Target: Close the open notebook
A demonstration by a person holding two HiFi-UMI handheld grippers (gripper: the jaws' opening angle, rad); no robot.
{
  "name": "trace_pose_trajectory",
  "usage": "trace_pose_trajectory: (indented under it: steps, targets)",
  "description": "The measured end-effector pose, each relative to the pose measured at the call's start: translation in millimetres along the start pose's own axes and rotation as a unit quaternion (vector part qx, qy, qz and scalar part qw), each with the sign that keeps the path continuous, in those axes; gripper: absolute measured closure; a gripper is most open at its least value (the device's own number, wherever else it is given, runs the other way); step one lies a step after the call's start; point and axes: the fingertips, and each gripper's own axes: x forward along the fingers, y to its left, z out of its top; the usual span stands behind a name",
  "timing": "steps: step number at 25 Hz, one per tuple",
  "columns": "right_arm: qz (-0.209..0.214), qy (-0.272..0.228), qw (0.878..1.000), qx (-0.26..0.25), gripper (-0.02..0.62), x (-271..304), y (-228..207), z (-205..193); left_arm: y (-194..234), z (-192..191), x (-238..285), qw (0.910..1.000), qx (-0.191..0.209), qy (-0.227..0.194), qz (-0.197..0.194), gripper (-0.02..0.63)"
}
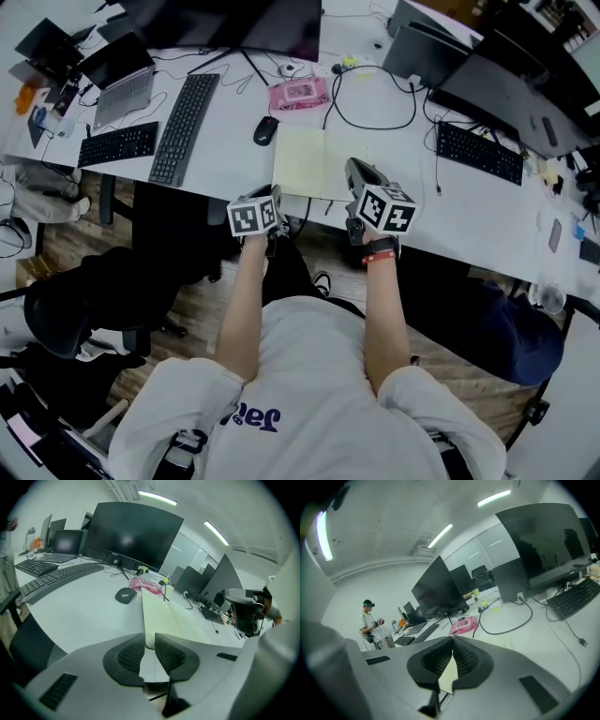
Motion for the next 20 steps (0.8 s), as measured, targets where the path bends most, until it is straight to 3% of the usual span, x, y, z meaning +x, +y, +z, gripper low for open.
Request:
trace_pose_trajectory:
  steps: [20]
  targets:
    - [-0.006,-0.037,0.999,0.009,0.594,-42,-10,21,-44,26,-23,0.9975,0.056,-0.042,-0.006,0.543]
